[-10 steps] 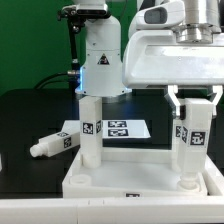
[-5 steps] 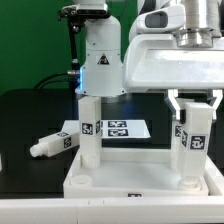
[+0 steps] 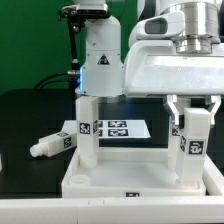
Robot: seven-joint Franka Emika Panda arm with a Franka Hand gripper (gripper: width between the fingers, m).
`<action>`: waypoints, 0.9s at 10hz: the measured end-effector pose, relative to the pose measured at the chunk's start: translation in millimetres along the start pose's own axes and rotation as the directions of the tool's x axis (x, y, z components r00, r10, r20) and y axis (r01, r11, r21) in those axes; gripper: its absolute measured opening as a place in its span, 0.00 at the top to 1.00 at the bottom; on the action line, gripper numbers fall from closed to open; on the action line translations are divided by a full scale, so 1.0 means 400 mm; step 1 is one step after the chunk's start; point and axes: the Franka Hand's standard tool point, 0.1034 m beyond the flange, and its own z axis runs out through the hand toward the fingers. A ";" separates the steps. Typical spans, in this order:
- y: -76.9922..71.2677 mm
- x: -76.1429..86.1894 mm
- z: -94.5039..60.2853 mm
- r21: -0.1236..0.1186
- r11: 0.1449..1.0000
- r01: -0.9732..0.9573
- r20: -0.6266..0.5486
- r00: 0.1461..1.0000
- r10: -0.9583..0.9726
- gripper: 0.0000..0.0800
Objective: Assemble desk
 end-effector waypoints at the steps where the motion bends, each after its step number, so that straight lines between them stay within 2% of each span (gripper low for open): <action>1: 0.000 0.000 0.000 0.000 1.000 0.000 0.000 1.000 0.000 0.56; 2: 0.000 0.000 0.000 0.000 1.000 0.000 0.000 1.000 0.000 0.34; 3: 0.000 0.000 0.000 0.000 1.000 0.000 0.000 1.000 0.000 0.34; 4: 0.002 -0.002 0.000 0.000 1.000 -0.002 0.008 1.000 0.002 0.21; 5: 0.015 0.009 -0.014 0.005 1.000 -0.026 0.095 0.995 0.026 0.20; 6: 0.034 0.046 -0.029 0.007 0.999 -0.052 0.087 0.995 0.051 0.20; 7: 0.041 0.050 -0.023 0.004 0.998 -0.062 0.117 0.991 0.061 0.19; 8: 0.031 0.044 -0.020 0.007 0.998 -0.065 0.221 0.973 0.062 0.19; 9: 0.030 0.061 -0.018 0.008 0.997 -0.076 0.273 0.959 0.071 0.19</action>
Offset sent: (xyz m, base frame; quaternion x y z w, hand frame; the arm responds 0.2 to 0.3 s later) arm 0.0000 0.0000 0.0000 0.0000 0.0000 0.0000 1.0000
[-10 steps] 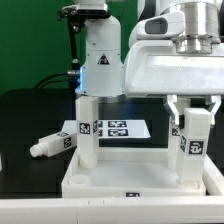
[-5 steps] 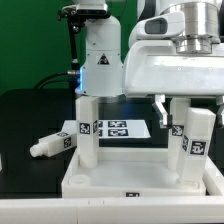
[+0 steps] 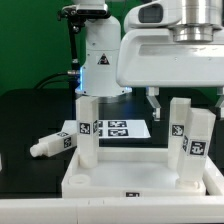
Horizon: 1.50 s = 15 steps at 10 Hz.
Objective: Assemble desk
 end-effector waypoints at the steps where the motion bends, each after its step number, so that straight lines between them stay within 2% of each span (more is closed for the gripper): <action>1: -0.006 -0.002 0.010 -0.002 0.999 -0.032 0.053 0.998 0.032 0.19; 2: -0.015 -0.006 0.016 -0.006 0.999 -0.046 0.100 0.994 0.046 0.19; 6: -0.017 0.009 0.031 -0.012 0.997 -0.074 0.045 0.996 0.074 0.19; 8: -0.017 0.009 0.031 -0.015 0.984 -0.177 0.045 0.983 0.178 0.22; 10: -0.017 0.009 0.031 -0.022 0.944 -0.329 0.042 0.943 0.330 0.64; 11: -0.017 0.009 0.031 -0.024 0.932 -0.361 0.041 0.931 0.362 0.64; 13: -0.015 0.009 0.034 -0.029 0.858 -0.513 0.037 0.857 0.514 0.64; 15: 0.000 0.018 0.038 -0.015 0.709 -0.705 0.028 0.708 0.706 0.64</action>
Offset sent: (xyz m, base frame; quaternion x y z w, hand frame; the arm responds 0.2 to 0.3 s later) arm 0.0048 0.0076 -0.0068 0.0037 0.0288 0.0043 0.9996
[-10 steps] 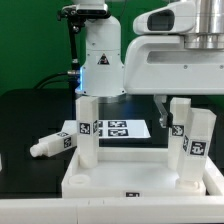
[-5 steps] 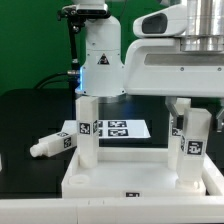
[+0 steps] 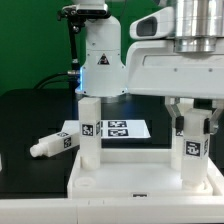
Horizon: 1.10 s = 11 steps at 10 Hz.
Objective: Assemble desk
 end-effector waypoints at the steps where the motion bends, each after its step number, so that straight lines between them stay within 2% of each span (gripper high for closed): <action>1: 0.001 0.000 0.001 0.009 0.989 -0.150 0.018 0.989 0.149 0.64; 3: 0.009 0.000 0.004 0.011 0.909 -0.416 0.056 0.908 0.415 0.64; 4: 0.012 -0.008 0.004 0.003 0.843 -0.538 0.078 0.841 0.536 0.64; 6: 0.003 -0.021 0.002 -0.039 0.746 -0.664 0.095 0.741 0.665 0.64; 8: 0.003 -0.023 0.002 -0.050 0.681 -0.730 0.100 0.675 0.731 0.64; 9: 0.002 -0.024 0.004 -0.050 0.682 -0.730 0.099 0.676 0.730 0.54; 10: 0.003 -0.024 0.004 -0.045 0.719 -0.693 0.101 0.713 0.694 0.37; 11: 0.005 -0.034 0.001 -0.068 0.800 -0.596 0.093 0.794 0.600 0.37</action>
Offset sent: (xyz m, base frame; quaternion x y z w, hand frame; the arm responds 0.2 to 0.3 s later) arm 0.0013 0.0255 -0.0126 0.0960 -0.0880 0.4324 0.8922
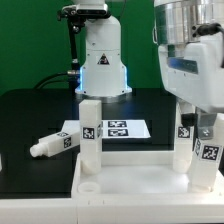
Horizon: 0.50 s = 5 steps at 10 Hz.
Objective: Assemble desk
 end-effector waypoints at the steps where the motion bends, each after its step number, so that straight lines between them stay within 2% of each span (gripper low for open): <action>1: -0.007 -0.012 -0.007 -0.012 0.983 0.182 -0.018 0.983 -0.182 0.23; 2: -0.011 -0.030 -0.011 -0.016 0.909 0.417 -0.020 0.909 -0.417 0.20; 3: -0.009 -0.043 -0.013 -0.013 0.923 0.384 -0.015 0.923 -0.384 0.20; 5: -0.009 -0.035 -0.012 -0.019 0.848 0.530 -0.018 0.848 -0.530 0.19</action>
Offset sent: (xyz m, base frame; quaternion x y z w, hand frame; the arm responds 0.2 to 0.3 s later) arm 0.0000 0.0000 0.0000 0.0000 0.0000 -0.1938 0.9810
